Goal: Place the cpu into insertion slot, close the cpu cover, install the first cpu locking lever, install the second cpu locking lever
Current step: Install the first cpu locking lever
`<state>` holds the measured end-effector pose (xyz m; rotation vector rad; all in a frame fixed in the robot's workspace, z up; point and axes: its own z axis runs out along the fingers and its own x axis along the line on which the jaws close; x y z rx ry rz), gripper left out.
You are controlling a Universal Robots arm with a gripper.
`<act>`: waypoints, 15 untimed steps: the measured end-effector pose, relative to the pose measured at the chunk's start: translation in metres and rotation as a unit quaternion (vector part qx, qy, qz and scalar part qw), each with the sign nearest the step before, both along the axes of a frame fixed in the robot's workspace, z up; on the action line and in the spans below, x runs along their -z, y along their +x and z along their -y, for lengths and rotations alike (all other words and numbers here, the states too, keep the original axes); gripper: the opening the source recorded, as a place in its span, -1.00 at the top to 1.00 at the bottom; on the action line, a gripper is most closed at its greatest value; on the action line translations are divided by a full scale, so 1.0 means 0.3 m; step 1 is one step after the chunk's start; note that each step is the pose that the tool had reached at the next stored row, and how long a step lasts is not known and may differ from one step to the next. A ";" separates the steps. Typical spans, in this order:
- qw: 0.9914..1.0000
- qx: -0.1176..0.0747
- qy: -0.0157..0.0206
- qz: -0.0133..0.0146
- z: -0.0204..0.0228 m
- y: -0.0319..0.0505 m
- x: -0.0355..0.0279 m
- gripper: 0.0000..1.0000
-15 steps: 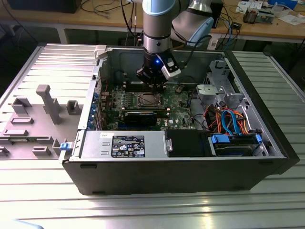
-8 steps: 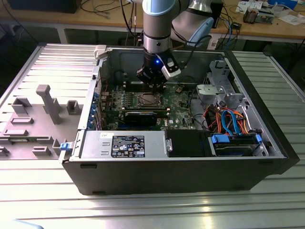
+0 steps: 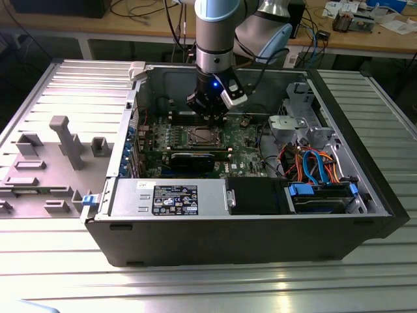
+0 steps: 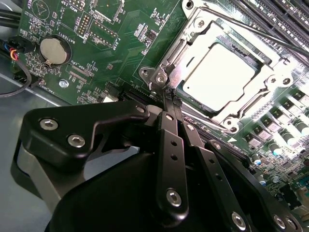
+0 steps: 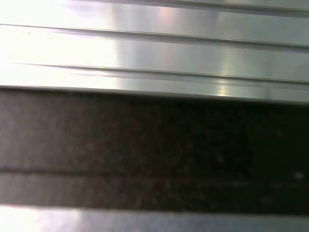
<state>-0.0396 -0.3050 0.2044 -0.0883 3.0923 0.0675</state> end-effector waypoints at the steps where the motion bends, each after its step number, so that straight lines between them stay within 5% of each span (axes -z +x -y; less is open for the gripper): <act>1: 1.000 0.000 0.000 0.000 0.000 0.000 -0.001 0.79; 10: 1.000 0.000 0.000 0.000 0.000 0.000 -0.004 0.79; 15: 1.000 0.000 -0.003 0.000 0.000 0.000 -0.002 0.79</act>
